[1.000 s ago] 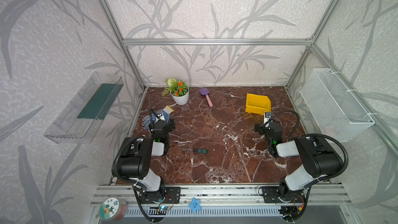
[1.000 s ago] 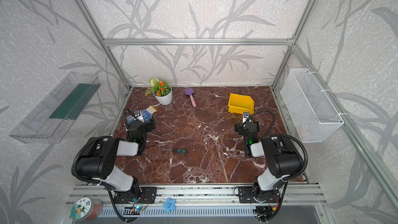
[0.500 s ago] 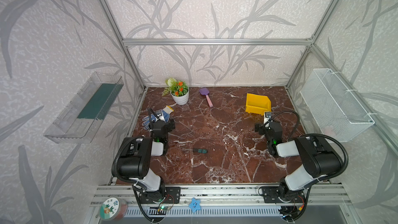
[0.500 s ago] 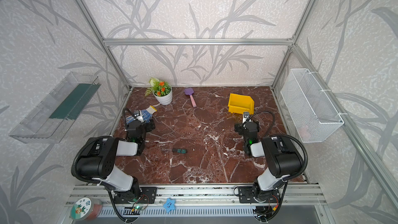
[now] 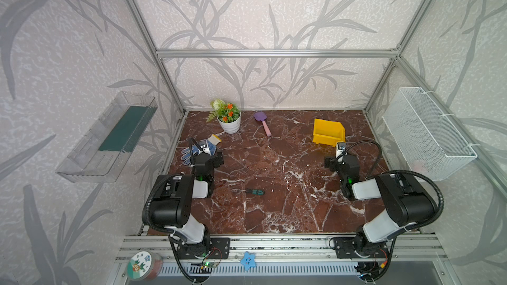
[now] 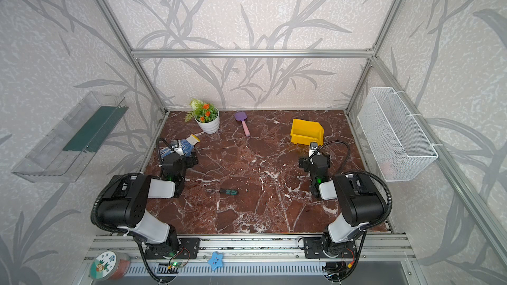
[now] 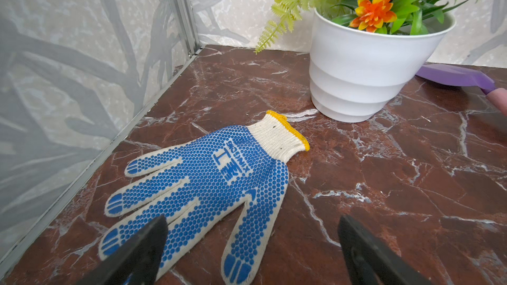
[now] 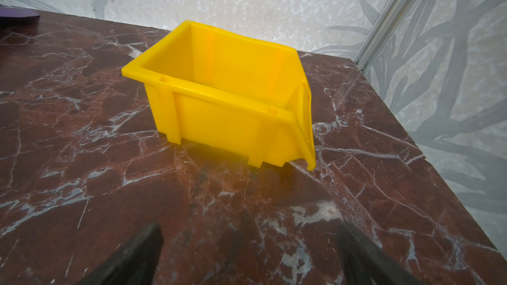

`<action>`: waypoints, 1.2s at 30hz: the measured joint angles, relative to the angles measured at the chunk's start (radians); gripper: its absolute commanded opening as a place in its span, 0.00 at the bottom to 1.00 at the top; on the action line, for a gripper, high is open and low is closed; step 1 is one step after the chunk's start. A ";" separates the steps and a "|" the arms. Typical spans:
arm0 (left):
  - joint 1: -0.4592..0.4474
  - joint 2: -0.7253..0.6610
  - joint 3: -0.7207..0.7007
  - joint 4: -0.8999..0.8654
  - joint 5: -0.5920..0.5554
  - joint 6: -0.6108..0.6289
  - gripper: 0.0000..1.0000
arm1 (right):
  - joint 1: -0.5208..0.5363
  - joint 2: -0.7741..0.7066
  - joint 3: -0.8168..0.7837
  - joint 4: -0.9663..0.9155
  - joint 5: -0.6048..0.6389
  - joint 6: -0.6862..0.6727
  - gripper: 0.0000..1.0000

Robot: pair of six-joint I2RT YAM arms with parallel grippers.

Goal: Put the screwdriver in the bin
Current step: Rotate the bin at the top-right of the table.

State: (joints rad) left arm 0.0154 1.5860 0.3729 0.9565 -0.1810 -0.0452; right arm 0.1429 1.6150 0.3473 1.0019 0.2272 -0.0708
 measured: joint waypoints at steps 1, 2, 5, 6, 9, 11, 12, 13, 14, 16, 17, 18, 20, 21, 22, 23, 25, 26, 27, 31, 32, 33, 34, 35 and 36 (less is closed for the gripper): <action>0.000 0.000 0.000 0.000 0.000 0.000 0.99 | 0.000 0.000 0.000 0.000 0.000 0.000 0.99; 0.000 0.000 0.000 0.000 0.000 0.000 0.99 | 0.000 0.000 0.000 0.000 0.000 0.000 0.99; 0.005 0.000 0.000 0.000 0.008 -0.001 0.99 | 0.002 -0.012 -0.002 -0.005 0.022 0.007 0.99; 0.006 0.000 -0.002 0.001 0.006 -0.002 0.99 | 0.002 -0.028 -0.006 -0.009 0.027 0.011 0.99; 0.006 -0.060 -0.022 -0.036 -0.032 -0.018 0.99 | 0.014 -0.074 -0.017 0.002 0.037 0.002 0.99; -0.001 -0.181 -0.031 -0.124 -0.046 -0.018 0.99 | 0.050 -0.117 -0.019 -0.022 0.082 -0.015 0.99; -0.012 -0.252 -0.027 -0.169 -0.061 -0.020 0.99 | 0.070 -0.158 -0.018 -0.055 0.097 -0.027 0.99; -0.028 -0.320 -0.023 -0.205 -0.078 -0.029 0.99 | 0.084 -0.196 -0.016 -0.091 0.110 -0.032 0.99; -0.053 -0.385 -0.014 -0.232 -0.087 -0.043 0.99 | 0.100 -0.248 -0.006 -0.140 0.120 -0.032 0.99; -0.120 -0.468 -0.007 -0.251 -0.106 -0.049 0.99 | 0.108 -0.343 0.034 -0.245 0.140 -0.013 0.99; -0.163 -0.496 -0.003 -0.260 -0.117 -0.052 0.99 | 0.108 -0.388 0.063 -0.301 0.150 0.008 0.99; -0.206 -0.513 0.004 -0.279 -0.121 -0.054 0.99 | 0.108 -0.425 0.093 -0.352 0.160 0.040 0.99; -0.278 -0.517 0.031 -0.327 -0.121 -0.062 0.99 | 0.101 -0.486 0.144 -0.434 0.164 0.119 0.99; -0.317 -0.509 0.052 -0.354 -0.120 -0.064 0.99 | 0.090 -0.507 0.163 -0.463 0.142 0.158 0.99; -0.353 -0.494 0.076 -0.376 -0.117 -0.063 0.99 | 0.081 -0.520 0.177 -0.483 0.113 0.175 0.99; -0.387 -0.474 0.105 -0.399 -0.116 -0.063 0.99 | 0.072 -0.521 0.196 -0.505 0.079 0.194 0.99; -0.464 -0.418 0.179 -0.441 -0.116 -0.053 0.99 | 0.061 -0.483 0.254 -0.570 0.037 0.214 0.99; -0.508 -0.384 0.219 -0.457 -0.116 -0.041 0.99 | 0.058 -0.443 0.301 -0.618 0.021 0.222 0.99; -0.552 -0.347 0.257 -0.470 -0.118 -0.025 0.99 | 0.058 -0.389 0.364 -0.677 0.007 0.229 0.99; -0.701 -0.182 0.401 -0.513 -0.109 0.074 0.99 | 0.055 -0.181 0.595 -0.880 -0.017 0.235 0.99; -0.736 -0.140 0.440 -0.541 -0.114 0.103 0.99 | 0.053 -0.133 0.648 -0.928 -0.036 0.232 0.99; -0.767 -0.103 0.475 -0.569 -0.123 0.130 0.99 | 0.048 -0.089 0.697 -0.975 -0.061 0.232 0.99; -0.786 -0.078 0.501 -0.592 -0.133 0.146 0.99 | 0.042 -0.056 0.734 -1.016 -0.084 0.232 0.99; -0.808 -0.051 0.529 -0.617 -0.140 0.158 0.99 | 0.030 -0.018 0.776 -1.061 -0.113 0.235 0.99; -0.826 -0.029 0.553 -0.642 -0.145 0.161 0.99 | 0.017 0.016 0.813 -1.101 -0.137 0.242 0.99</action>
State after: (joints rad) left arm -0.8101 1.5566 0.9260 0.3145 -0.3264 0.1154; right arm 0.1596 1.6310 1.1606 -0.0990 0.0902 0.1715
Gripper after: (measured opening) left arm 0.993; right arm 0.991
